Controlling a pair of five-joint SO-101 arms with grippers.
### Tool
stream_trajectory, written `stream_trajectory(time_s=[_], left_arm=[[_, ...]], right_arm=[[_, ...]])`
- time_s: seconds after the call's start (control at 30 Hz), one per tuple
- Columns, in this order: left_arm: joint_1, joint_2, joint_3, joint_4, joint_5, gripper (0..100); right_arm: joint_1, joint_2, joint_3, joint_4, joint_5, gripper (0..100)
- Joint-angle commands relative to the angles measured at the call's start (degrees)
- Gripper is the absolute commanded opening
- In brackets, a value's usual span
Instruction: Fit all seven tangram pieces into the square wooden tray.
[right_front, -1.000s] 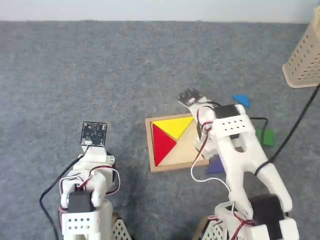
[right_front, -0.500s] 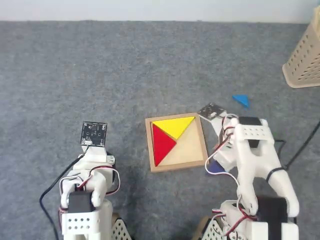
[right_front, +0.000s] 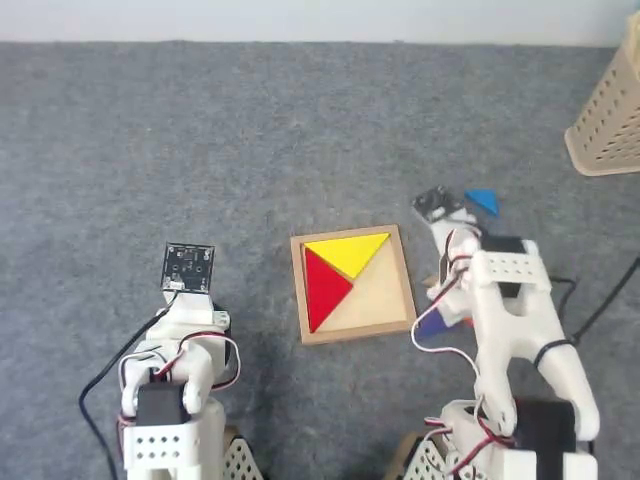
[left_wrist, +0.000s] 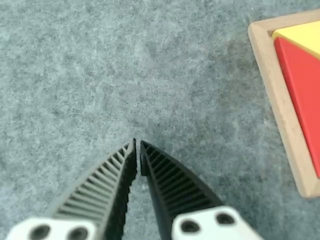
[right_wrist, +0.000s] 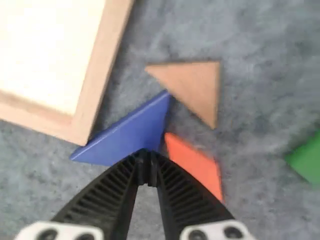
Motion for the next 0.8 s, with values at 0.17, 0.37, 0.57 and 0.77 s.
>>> stream_trajectory(time_s=[0.17,0.37,0.57,0.77], left_arm=[[-0.09,-0.35,-0.31,0.35,0.35,1],[-0.09,-0.35,-0.31,0.35,0.35,1],[-0.09,-0.35,-0.31,0.35,0.35,1],[-0.09,-0.35,-0.31,0.35,0.35,1]], right_arm=[[-1.71,-2.68,-13.89,8.66,-10.02,1.0],[-9.01,-1.19,-11.43,6.99,-9.93,7.6],[-9.19,3.38,-12.22,2.86,-4.48,14.8],[-9.10,8.66,-13.54,0.13,-1.58,14.8]])
